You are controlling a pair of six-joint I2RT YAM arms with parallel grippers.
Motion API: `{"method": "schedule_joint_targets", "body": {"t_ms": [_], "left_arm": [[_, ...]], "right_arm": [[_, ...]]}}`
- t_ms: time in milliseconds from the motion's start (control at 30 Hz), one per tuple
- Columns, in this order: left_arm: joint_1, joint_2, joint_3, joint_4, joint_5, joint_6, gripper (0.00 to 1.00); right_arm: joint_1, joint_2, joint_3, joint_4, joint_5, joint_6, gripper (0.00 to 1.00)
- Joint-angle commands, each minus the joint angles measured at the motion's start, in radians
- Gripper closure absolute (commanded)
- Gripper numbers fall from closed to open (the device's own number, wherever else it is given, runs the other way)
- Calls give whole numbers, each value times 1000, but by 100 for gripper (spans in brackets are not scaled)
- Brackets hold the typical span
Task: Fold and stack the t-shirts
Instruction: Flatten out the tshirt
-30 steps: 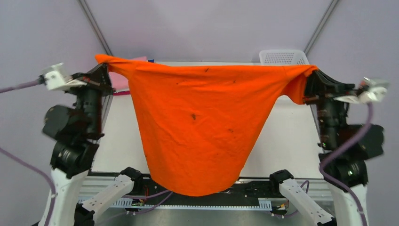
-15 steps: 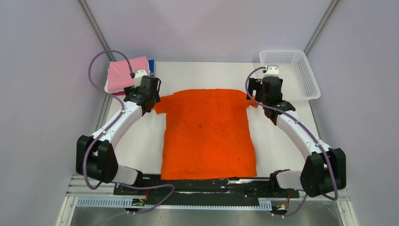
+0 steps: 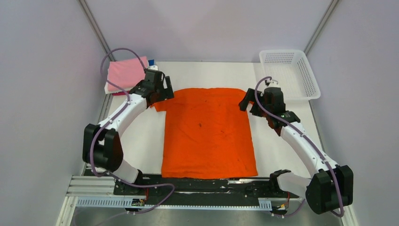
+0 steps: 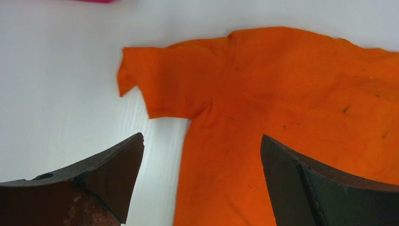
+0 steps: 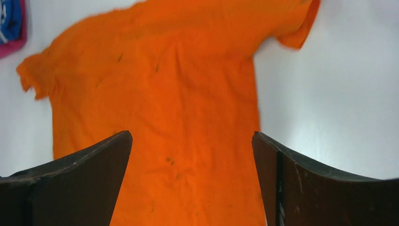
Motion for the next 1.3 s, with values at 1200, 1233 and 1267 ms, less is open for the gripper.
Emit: {"method": "schedule_joint_targets", "body": {"t_ms": [1200,1233,1267], "left_arm": [[-356,-161,-289,145,467,-136,0],[-356,-192,-268,121,444,-127,0],[-355,-210,-260,72,388,-115,0]], "right_arm": [[-16,1268,1301,-310,82,-79,0],[-15,1235,1280,-308,97,-84,0],[-16,1193,1248,-308,110,-86,0]]}}
